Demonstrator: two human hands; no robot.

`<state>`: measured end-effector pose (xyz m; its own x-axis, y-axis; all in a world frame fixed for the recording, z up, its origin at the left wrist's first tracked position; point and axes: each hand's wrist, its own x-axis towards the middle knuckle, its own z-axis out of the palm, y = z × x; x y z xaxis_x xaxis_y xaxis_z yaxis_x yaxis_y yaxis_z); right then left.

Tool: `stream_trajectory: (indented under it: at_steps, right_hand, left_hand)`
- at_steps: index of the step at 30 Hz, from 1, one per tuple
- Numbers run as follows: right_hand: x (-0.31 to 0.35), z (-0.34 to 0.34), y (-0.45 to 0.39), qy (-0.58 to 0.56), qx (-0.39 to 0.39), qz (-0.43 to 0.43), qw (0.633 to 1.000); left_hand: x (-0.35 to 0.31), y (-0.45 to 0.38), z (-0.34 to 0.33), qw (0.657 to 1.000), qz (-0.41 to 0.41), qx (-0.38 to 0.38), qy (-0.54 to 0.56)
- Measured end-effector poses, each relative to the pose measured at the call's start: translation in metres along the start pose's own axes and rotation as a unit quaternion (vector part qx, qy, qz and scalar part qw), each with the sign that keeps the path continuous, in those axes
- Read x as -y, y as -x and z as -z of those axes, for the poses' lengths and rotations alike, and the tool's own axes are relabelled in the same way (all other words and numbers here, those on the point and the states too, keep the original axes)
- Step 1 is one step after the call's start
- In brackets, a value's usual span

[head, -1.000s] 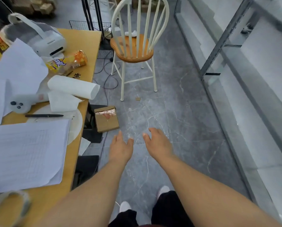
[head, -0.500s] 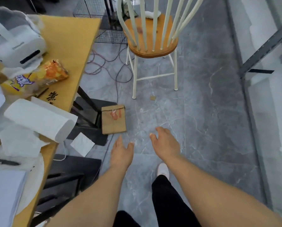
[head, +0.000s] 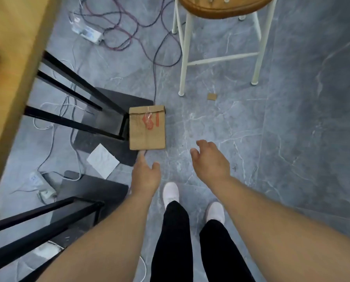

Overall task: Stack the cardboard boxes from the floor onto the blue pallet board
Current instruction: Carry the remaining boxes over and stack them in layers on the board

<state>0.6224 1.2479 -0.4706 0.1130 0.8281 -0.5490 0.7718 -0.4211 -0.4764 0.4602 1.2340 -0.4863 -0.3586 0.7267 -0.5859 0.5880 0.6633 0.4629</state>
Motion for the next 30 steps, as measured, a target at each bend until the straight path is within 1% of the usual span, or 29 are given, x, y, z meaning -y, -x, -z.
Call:
stream_trajectory:
  at_steps: [4,8,13,16,21,24,30]
  right_hand:
    - [-0.017,-0.057,-0.057,0.011,0.032,-0.004,0.999]
    - [-0.031,-0.119,-0.118,0.006,0.045,-0.019,0.999]
    - [-0.035,-0.195,-0.186,0.006,0.063,-0.011,0.998]
    - [-0.034,-0.235,-0.219,0.015,0.068,-0.003,0.998]
    - [-0.032,-0.284,-0.266,0.026,0.065,-0.003,0.998]
    - [-0.031,-0.306,-0.291,0.030,0.072,-0.006,0.997]
    - [-0.032,-0.342,-0.325,0.016,0.083,-0.022,0.996]
  left_hand:
    - [0.030,-0.067,-0.031,1.000,0.017,-0.003,-0.026]
    - [0.067,-0.138,-0.060,1.000,0.014,-0.019,-0.016]
    - [0.115,-0.221,-0.083,0.998,0.050,-0.026,-0.023]
    - [0.139,-0.265,-0.092,0.997,0.056,-0.025,-0.045]
    - [0.171,-0.330,-0.102,0.995,0.066,-0.012,-0.069]
    - [0.183,-0.361,-0.107,0.996,0.063,-0.017,-0.056]
    - [0.197,-0.406,-0.114,0.995,0.094,-0.014,-0.038]
